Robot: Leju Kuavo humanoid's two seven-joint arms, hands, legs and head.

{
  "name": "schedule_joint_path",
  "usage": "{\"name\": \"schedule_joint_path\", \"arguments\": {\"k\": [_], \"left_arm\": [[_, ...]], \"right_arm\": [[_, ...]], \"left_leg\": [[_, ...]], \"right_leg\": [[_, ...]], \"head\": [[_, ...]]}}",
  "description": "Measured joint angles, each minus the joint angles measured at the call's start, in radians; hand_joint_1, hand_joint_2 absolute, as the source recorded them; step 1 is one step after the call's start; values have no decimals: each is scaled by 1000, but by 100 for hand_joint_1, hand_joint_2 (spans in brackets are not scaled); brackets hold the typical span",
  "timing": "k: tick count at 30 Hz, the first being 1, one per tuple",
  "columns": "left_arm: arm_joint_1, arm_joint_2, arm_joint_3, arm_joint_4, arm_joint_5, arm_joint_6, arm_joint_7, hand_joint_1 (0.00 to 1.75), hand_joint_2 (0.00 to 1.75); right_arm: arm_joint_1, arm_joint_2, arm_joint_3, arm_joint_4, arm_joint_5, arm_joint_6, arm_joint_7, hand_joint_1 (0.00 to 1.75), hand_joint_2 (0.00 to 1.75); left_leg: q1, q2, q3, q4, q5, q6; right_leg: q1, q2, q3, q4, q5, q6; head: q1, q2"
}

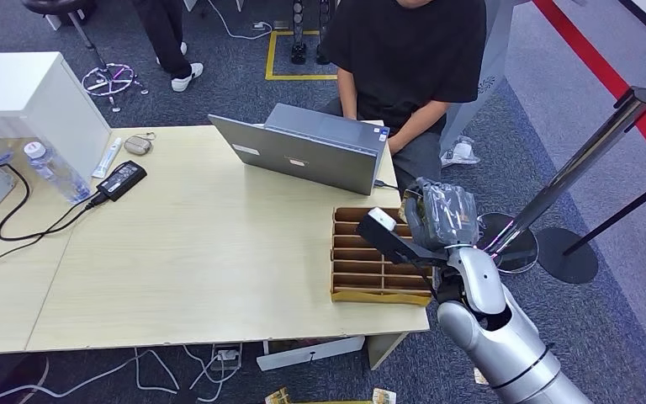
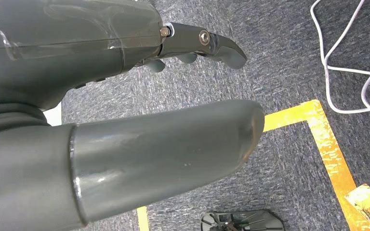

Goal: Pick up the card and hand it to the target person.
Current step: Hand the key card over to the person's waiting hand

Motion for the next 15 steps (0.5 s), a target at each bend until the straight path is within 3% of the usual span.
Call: {"name": "schedule_joint_path", "arguments": {"k": [5, 15], "left_arm": [[0, 0, 0, 0, -1, 0, 0, 0, 0], [-1, -2, -1, 0, -17, 0, 5, 0, 0]], "right_arm": [[-10, -3, -11, -10, -7, -8, 2, 157, 175], [-71, -8, -52, 4, -37, -129, -10, 154, 175]], "left_leg": [[0, 0, 0, 0, 0, 0], [0, 0, 0, 0, 0, 0]], "right_leg": [[0, 0, 0, 0, 0, 0], [0, 0, 0, 0, 0, 0]], "head": [[0, 0], [0, 0]]}}
